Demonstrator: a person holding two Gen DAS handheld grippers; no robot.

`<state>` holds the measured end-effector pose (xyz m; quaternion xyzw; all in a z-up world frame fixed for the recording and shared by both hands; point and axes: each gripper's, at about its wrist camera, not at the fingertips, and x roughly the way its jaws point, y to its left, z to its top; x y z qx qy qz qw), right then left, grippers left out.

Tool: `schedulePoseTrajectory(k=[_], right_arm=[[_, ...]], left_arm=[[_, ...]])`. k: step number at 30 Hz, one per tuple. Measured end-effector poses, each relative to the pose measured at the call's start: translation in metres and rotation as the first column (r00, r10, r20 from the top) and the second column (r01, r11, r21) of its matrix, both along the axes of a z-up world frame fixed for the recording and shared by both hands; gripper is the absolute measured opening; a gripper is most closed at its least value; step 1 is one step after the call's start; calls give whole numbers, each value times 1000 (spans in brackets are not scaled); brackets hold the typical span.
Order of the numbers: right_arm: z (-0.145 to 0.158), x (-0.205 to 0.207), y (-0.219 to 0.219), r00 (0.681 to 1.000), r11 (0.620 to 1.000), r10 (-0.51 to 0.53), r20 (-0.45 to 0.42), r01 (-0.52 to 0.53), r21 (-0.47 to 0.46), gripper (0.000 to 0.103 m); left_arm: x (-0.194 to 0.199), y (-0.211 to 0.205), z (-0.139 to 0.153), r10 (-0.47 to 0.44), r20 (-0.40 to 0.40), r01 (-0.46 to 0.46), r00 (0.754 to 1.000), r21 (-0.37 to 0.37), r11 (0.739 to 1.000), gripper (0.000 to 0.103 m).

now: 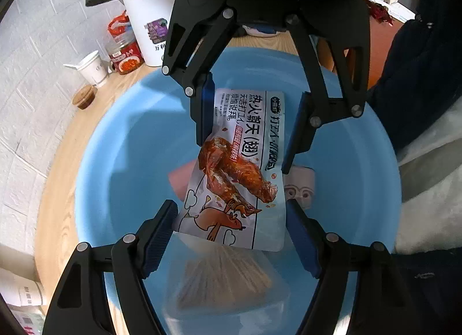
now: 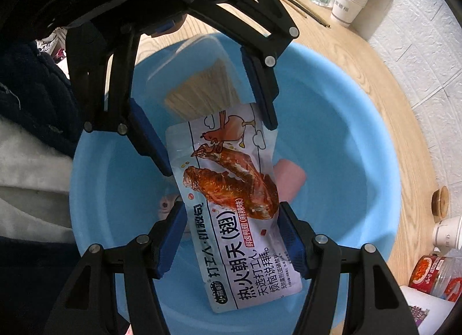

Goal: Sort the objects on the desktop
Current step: 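Open the right tool to drop the snack packet into the basin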

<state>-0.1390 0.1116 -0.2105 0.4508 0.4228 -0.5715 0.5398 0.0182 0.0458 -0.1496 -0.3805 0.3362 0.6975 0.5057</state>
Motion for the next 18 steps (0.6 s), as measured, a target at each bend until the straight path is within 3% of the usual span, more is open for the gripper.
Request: schedulePoseTrajectory(k=[6,10,14,15,18], right_arm=[[-6,-8,-7,1000,1000,3,-15,-2,7,66],[-4,-14,-12,1000,1000,-5,-6,5,2,66],[1,-19,-16,1000,1000,-20,12,20,-21,76],[3,-19,-16,1000,999,-21,17,22,-29,81],[17,-17,-17,1000,998,-12,17,13,-64,83]], left_arm=[[-1,2,-5,29,-7,-29,1000,-18,999,78],[-5,1,-7,84,-3,-84,996,-39,996,91],[-5,4,-6,147,-12,-148,989,-115,982,95],[-4,2,-4,151,-2,-151,988,-118,982,95],[7,-5,7,125,-2,-125,992,-83,989,96]])
